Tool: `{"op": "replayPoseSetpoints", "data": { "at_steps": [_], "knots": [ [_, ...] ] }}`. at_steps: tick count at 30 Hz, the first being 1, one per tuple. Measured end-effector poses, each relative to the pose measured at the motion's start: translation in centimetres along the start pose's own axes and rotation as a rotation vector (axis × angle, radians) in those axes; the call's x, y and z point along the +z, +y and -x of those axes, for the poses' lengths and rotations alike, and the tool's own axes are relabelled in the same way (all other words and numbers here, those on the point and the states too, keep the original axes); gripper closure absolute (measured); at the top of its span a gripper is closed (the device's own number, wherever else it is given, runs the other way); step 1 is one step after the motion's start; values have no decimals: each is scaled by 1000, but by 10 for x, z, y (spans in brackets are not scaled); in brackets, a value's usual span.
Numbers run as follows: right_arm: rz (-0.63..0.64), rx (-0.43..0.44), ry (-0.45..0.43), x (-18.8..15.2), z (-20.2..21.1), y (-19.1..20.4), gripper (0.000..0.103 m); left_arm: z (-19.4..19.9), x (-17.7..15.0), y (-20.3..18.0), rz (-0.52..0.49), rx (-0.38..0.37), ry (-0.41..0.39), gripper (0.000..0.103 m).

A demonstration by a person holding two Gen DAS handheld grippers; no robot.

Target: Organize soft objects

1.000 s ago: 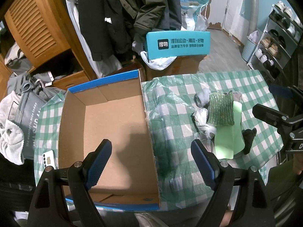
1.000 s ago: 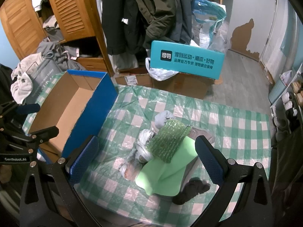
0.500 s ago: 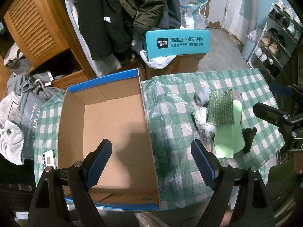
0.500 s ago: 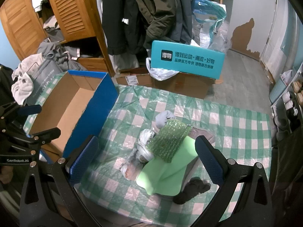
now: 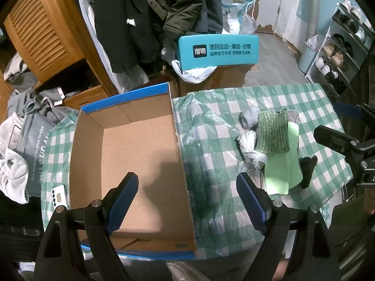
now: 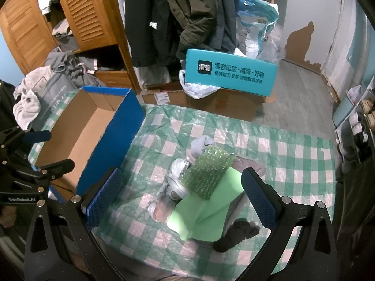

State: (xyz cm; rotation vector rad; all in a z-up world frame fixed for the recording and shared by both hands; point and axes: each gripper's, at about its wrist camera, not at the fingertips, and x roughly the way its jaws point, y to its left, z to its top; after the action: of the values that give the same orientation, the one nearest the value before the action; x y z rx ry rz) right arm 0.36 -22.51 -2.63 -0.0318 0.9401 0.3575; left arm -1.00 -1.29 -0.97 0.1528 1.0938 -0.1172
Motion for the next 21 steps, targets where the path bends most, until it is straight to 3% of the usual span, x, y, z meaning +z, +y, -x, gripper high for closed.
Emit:
{"op": "replayPoseSetpoints", "data": {
  "at_steps": [21],
  "knots": [
    [-10, 0, 3, -8, 2, 1, 2, -8, -2, -7, -13, -2, 20, 16]
  ]
}}
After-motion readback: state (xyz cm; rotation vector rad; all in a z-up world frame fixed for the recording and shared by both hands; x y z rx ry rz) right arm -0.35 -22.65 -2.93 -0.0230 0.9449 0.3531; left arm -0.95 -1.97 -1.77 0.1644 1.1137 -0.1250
